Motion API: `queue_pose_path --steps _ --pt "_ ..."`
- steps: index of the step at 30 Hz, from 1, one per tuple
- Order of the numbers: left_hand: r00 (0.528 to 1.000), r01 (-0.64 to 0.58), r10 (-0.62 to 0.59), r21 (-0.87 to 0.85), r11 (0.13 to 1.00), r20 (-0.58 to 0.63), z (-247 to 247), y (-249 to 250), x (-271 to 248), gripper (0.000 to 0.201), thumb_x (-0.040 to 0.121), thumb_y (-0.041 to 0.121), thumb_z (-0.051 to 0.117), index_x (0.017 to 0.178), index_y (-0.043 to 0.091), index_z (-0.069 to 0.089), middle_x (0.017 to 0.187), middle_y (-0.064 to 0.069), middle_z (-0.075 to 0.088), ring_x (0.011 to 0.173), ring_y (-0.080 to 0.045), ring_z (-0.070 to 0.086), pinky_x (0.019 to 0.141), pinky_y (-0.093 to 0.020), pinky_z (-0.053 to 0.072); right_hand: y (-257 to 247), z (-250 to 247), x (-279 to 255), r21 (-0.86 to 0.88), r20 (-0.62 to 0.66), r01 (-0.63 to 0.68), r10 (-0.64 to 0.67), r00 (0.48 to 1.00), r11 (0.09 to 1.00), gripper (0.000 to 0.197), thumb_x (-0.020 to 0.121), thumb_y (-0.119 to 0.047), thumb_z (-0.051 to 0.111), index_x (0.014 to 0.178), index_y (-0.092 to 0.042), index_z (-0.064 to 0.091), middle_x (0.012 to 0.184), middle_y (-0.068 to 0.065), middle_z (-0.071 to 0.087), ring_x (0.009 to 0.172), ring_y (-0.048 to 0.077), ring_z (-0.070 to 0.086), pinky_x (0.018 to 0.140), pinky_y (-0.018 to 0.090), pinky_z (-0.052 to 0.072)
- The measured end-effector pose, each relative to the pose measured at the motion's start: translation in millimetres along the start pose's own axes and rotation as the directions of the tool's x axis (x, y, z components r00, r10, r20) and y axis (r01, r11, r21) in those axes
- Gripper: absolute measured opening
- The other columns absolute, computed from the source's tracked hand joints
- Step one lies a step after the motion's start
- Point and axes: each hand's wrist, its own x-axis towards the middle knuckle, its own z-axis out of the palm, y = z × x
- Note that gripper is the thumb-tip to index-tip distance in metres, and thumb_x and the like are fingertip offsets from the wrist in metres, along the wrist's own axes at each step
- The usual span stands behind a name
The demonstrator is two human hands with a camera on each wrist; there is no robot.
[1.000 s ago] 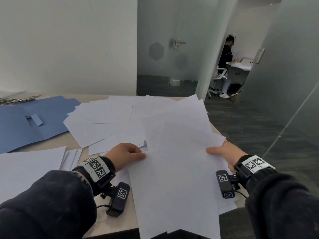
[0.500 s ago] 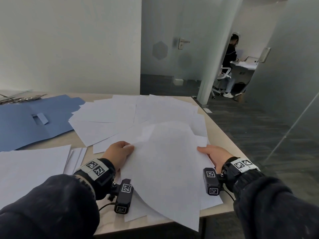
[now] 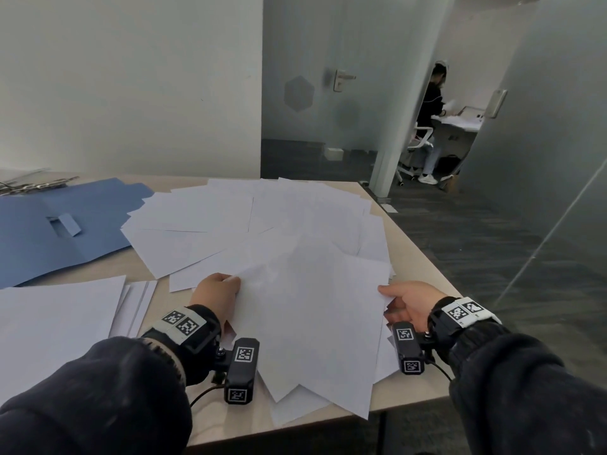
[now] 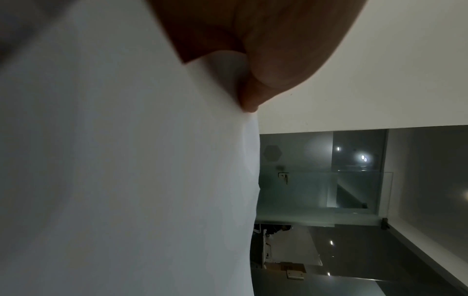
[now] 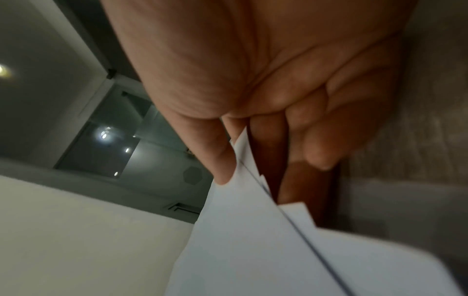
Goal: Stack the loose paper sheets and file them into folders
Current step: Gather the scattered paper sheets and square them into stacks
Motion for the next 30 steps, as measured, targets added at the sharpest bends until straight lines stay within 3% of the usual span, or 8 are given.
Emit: queue_pose_path --steps 4,9,11,15,19,22,25,30 --pt "0.998 0.012 -0.013 -0.006 1.0 -0.058 2.7 24.3 -35.4 0.008 0.094 0.016 0.052 0.093 0.014 0.061 0.085 -0.015 0.064 0.067 -0.034 0.065 0.057 -0.051 0.06 -4.4 4.6 1.8 -0.016 -0.035 0.061 -0.062 0.997 0.998 0.016 0.091 -0.02 0.068 0.102 -0.008 0.065 0.084 0.01 0.074 0.06 0.027 0.063 0.058 0.03 0.043" --pt "0.994 0.086 -0.089 -0.052 0.995 -0.057 -10.3 15.4 -26.1 0.018 0.098 0.005 0.049 0.113 0.011 0.056 0.093 -0.017 0.065 0.082 -0.038 0.068 0.086 -0.062 0.055 -7.0 15.2 0.4 0.057 -0.054 0.066 -0.062 0.997 0.996 0.024 0.094 -0.025 0.066 0.11 -0.007 0.062 0.092 0.014 0.075 0.066 0.028 0.064 0.06 0.032 0.052" --pt "0.992 0.123 -0.124 0.021 0.992 0.023 -13.7 15.5 -29.7 0.026 0.095 -0.002 0.053 0.119 0.008 0.056 0.101 -0.023 0.068 0.089 -0.042 0.071 0.084 -0.064 0.057 -8.5 18.6 -0.9 0.058 -0.03 0.067 -0.065 0.997 0.996 0.024 0.091 -0.022 0.069 0.106 -0.003 0.065 0.093 0.014 0.076 0.066 0.027 0.064 0.063 0.032 0.053" --pt "0.964 0.085 -0.166 0.352 0.932 0.206 -14.2 22.0 -47.8 0.017 0.099 0.02 0.055 0.11 0.007 0.06 0.085 -0.016 0.076 0.07 -0.032 0.074 0.06 -0.037 0.059 -12.4 27.4 -2.8 0.008 0.006 0.084 -0.084 0.996 0.996 0.027 0.086 -0.016 0.074 0.104 0.004 0.07 0.101 0.019 0.076 0.088 0.034 0.071 0.089 0.043 0.054" --pt "0.932 -0.055 -0.184 0.622 0.781 0.313 -12.9 31.8 -52.8 0.034 0.098 0.044 0.054 0.112 0.013 0.061 0.085 -0.007 0.078 0.064 -0.022 0.066 0.057 -0.028 0.052 -16.1 35.6 -2.0 -0.057 -0.016 0.089 -0.09 0.996 0.994 0.029 0.089 -0.015 0.072 0.111 0.003 0.069 0.101 0.019 0.076 0.099 0.04 0.072 0.099 0.058 0.051" --pt "0.966 -0.129 -0.055 0.657 0.742 0.252 -9.4 36.2 -45.9 0.031 0.098 0.044 0.055 0.111 0.017 0.064 0.101 -0.006 0.068 0.08 -0.026 0.068 0.066 -0.039 0.061 -17.4 38.9 -4.5 -0.081 -0.011 0.114 -0.115 0.993 0.99 0.026 0.091 -0.014 0.07 0.111 0.003 0.069 0.101 0.02 0.076 0.099 0.04 0.071 0.098 0.058 0.052" --pt "0.969 -0.144 -0.03 0.665 0.733 0.244 -2.4 32.4 -42.3 0.029 0.098 0.039 0.054 0.103 0.012 0.066 0.088 -0.003 0.063 0.075 -0.026 0.063 0.058 -0.033 0.056 -18.9 45.7 -9.6 -0.064 0.016 0.132 -0.132 0.991 0.989 0.018 0.094 -0.014 0.067 0.104 0.001 0.069 0.098 0.019 0.075 0.089 0.036 0.072 0.084 0.046 0.058" --pt "0.95 -0.202 -0.027 0.677 0.707 0.312 5.3 23.0 -40.5 0.029 0.096 0.04 0.057 0.097 0.015 0.073 0.078 0.005 0.073 0.057 -0.015 0.056 0.05 -0.02 0.045 -21.8 53.2 -2.8 -0.292 0.035 0.189 -0.187 0.982 0.938 0.025 0.092 -0.015 0.07 0.112 0.001 0.067 0.11 0.016 0.071 0.106 0.036 0.067 0.103 0.046 0.049"
